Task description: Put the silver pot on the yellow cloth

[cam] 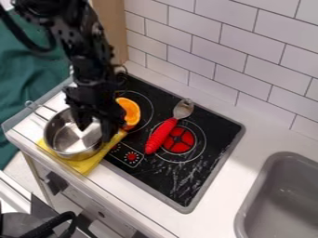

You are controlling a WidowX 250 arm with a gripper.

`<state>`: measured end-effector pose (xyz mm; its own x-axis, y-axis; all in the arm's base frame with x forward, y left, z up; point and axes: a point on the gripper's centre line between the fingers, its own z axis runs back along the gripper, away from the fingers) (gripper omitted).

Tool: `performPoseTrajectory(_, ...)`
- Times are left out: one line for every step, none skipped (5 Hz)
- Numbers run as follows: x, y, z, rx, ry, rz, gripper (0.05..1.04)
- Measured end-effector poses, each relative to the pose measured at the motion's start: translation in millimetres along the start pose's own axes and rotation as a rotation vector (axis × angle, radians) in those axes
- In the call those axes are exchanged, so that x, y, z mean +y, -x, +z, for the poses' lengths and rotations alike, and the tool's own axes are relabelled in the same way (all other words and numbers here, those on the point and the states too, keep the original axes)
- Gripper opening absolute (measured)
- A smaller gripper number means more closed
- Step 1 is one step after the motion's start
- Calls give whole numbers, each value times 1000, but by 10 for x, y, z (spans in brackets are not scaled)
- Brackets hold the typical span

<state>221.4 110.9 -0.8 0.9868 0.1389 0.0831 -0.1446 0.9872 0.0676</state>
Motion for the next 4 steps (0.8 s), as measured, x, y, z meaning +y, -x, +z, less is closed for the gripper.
performPoseTrajectory(9,-37,211,-57,-21,15,1014)
performPoseTrajectory(-38,-95,440,-128,-15,42,1009)
performPoseTrajectory(-155,-148,534,-150,2,19,1005)
performPoseTrajectory(-219,-182,558,-150,10,21,1005)
